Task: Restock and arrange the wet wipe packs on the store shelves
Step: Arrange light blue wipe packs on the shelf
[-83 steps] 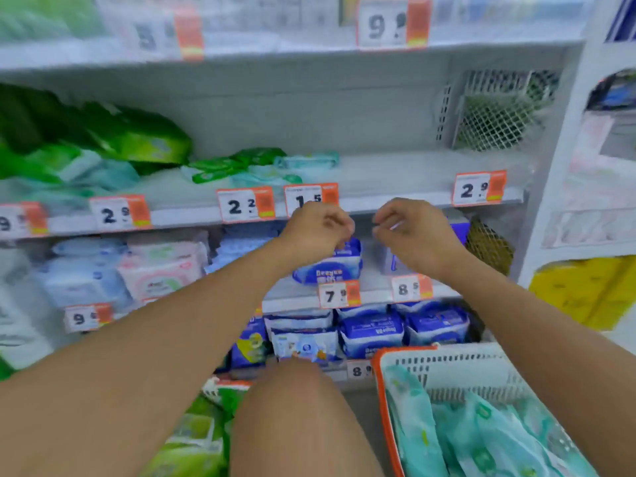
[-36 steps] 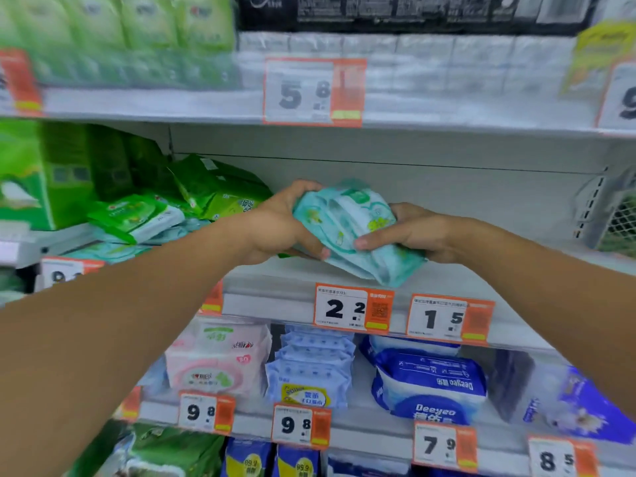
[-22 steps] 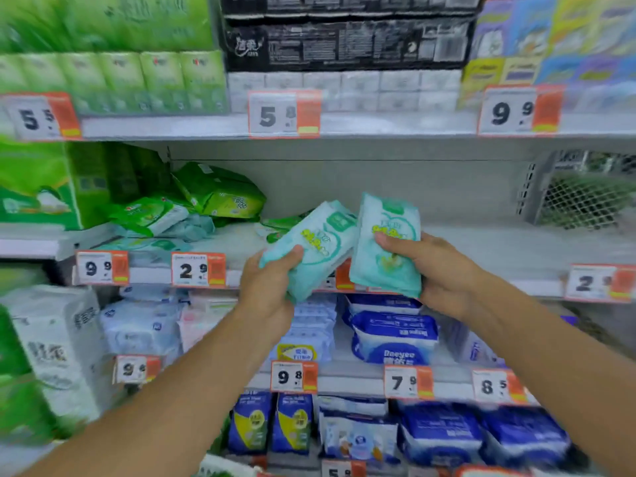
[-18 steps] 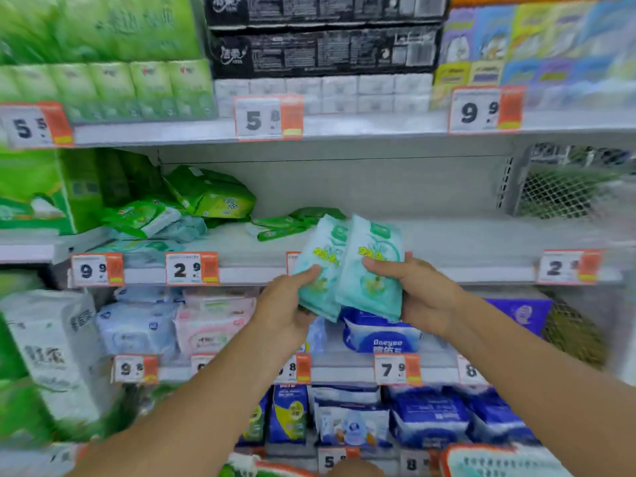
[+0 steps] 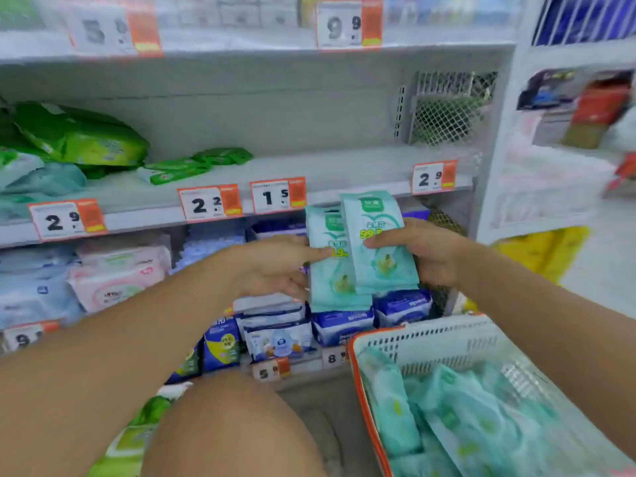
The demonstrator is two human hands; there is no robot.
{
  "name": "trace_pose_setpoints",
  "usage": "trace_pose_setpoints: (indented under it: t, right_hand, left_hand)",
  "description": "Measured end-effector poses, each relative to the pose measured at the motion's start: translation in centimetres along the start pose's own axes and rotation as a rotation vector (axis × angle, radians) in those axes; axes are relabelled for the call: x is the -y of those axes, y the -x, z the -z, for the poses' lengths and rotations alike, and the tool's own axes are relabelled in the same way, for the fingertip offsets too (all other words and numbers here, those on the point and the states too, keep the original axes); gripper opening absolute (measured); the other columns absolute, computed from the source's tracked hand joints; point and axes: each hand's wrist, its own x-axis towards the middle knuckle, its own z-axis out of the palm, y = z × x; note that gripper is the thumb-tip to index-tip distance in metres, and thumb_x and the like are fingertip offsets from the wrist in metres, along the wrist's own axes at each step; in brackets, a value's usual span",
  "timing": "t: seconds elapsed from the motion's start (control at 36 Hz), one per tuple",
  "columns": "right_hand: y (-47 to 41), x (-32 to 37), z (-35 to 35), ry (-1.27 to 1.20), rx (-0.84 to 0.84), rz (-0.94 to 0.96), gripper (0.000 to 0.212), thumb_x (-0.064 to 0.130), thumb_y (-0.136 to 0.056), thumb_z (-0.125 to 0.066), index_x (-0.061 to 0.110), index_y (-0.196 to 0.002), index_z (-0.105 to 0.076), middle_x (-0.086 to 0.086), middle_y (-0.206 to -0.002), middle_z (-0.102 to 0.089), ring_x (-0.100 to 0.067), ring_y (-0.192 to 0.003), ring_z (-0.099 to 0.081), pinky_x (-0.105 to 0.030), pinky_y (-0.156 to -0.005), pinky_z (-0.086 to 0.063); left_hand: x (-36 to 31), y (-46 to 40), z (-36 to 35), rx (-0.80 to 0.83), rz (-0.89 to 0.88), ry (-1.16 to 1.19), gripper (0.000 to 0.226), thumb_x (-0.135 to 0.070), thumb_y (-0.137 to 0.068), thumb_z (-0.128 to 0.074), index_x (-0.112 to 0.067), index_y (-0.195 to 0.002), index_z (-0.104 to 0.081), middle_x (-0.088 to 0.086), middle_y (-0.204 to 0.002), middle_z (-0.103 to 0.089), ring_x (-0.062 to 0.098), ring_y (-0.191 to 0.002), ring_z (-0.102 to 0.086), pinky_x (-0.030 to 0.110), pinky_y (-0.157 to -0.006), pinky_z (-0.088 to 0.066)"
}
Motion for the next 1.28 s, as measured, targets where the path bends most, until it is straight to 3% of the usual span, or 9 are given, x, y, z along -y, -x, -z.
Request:
trace_pose_setpoints:
  t: [0.17, 0.28, 0.36, 0.47, 0.61, 0.89, 1.03, 1.14, 1.28]
  right_hand:
    - [2.9, -6.3, 9.0, 0.285, -0.122, -0.364, 0.027, 0.002, -0.085, -0.069, 0.001, -0.112, -0.069, -0.018, -0.104, -0.074, -0.033, -0.087, -0.073, -0.041, -0.072, -0.06]
    - [2.2, -8.5, 11.0, 1.101, -0.282, -0.558, 0.055, 0.029, -0.085, -0.077, 0.0, -0.126, -0.053, -0.019, -0.113, -0.06, -0.037, -0.101, -0.065, -0.038, -0.069, -0.057]
    - [0.0, -6.0, 8.7, 1.485, -0.277, -0.207, 0.045, 0.037, -0.086, -0.072, 0.007, -0.119, -0.063, -0.008, -0.117, -0.063, -0.027, -0.108, -0.063, -0.03, -0.073, -0.053]
    - [-4.4, 0.7, 1.2, 0.996, -0.293, 0.484, 0.013, 0.012, -0.081, -0.076, 0.011, -0.093, -0.072, 0.001, -0.088, -0.072, -0.014, -0.079, -0.067, -0.021, -0.076, -0.054]
    - [-10.7, 9.7, -9.9, 0.93, -0.198, 0.904, 0.009, 0.009, -0.082, -0.074, 0.013, -0.088, -0.07, 0.001, -0.083, -0.071, -0.008, -0.077, -0.065, -0.009, -0.069, -0.044]
    - [-31.5, 12.5, -17.5, 1.01, -0.08, 0.197, 0.114, 0.042, -0.07, -0.086, 0.017, -0.157, -0.017, -0.008, -0.153, -0.036, -0.028, -0.133, -0.045, -0.034, -0.101, -0.044]
    - [-37.8, 13.5, -18.8, 1.091, -0.153, 0.156, 0.125, 0.06, -0.058, -0.087, 0.02, -0.154, -0.018, -0.005, -0.144, -0.043, -0.021, -0.107, -0.058, -0.03, -0.076, -0.056]
    - [-41.6, 14.2, -19.0, 1.024, -0.102, 0.062, 0.097, 0.063, -0.056, -0.086, 0.025, -0.134, -0.042, -0.002, -0.109, -0.059, -0.01, -0.07, -0.057, -0.02, -0.059, -0.053]
    - [-41.2, 14.1, -20.2, 1.105, -0.102, 0.164, 0.046, 0.056, -0.075, -0.074, 0.016, -0.095, -0.064, -0.003, -0.083, -0.055, -0.014, -0.065, -0.053, -0.019, -0.049, -0.047]
  left_hand:
    - [1.0, -3.4, -5.0, 0.266, 0.215, -0.575, 0.038, -0.042, -0.1, -0.052, -0.016, -0.128, -0.054, 0.003, -0.128, -0.063, 0.031, -0.112, -0.065, 0.045, -0.095, -0.055]
    - [0.7, -4.6, -3.4, 0.139, 0.097, -0.659, 0.038, -0.043, -0.097, -0.057, -0.018, -0.125, -0.057, 0.0, -0.122, -0.064, 0.02, -0.106, -0.067, 0.04, -0.092, -0.057]
    - [-0.8, -3.8, -0.3, 0.014, -0.062, -0.522, 0.022, -0.033, -0.096, -0.061, -0.018, -0.111, -0.065, 0.0, -0.109, -0.069, 0.017, -0.095, -0.071, 0.034, -0.081, -0.06]
    - [-3.7, -3.0, 5.3, -0.469, -0.491, -0.463, 0.004, -0.015, -0.09, -0.069, -0.016, -0.094, -0.068, 0.001, -0.081, -0.067, 0.012, -0.071, -0.065, 0.02, -0.06, -0.052]
    - [-5.8, -2.1, 17.3, -0.976, -0.579, -0.922, 0.037, -0.041, -0.079, -0.064, -0.016, -0.107, -0.069, 0.005, -0.106, -0.072, 0.023, -0.101, -0.066, 0.034, -0.09, -0.052]
    - [-5.6, -4.9, 32.0, -0.617, 0.305, -1.23, 0.137, -0.07, -0.066, -0.075, -0.018, -0.156, 0.015, 0.016, -0.163, 0.012, 0.032, -0.137, -0.042, 0.036, -0.103, -0.047]
    - [-5.3, -7.8, 35.6, -0.55, 0.33, -1.143, 0.161, -0.092, -0.032, -0.067, -0.022, -0.155, 0.009, 0.008, -0.157, -0.032, 0.018, -0.106, -0.065, 0.033, -0.095, -0.054]
    - [-4.8, -8.9, 36.8, -0.461, 0.4, -1.112, 0.127, -0.101, -0.021, -0.054, -0.024, -0.121, -0.039, 0.008, -0.127, -0.065, 0.019, -0.073, -0.069, 0.031, -0.083, -0.058]
    - [-4.0, -9.4, 36.4, -0.593, 0.295, -1.15, 0.064, -0.075, -0.09, -0.033, -0.013, -0.104, -0.046, 0.018, -0.124, -0.052, 0.027, -0.097, -0.063, 0.033, -0.083, -0.051]
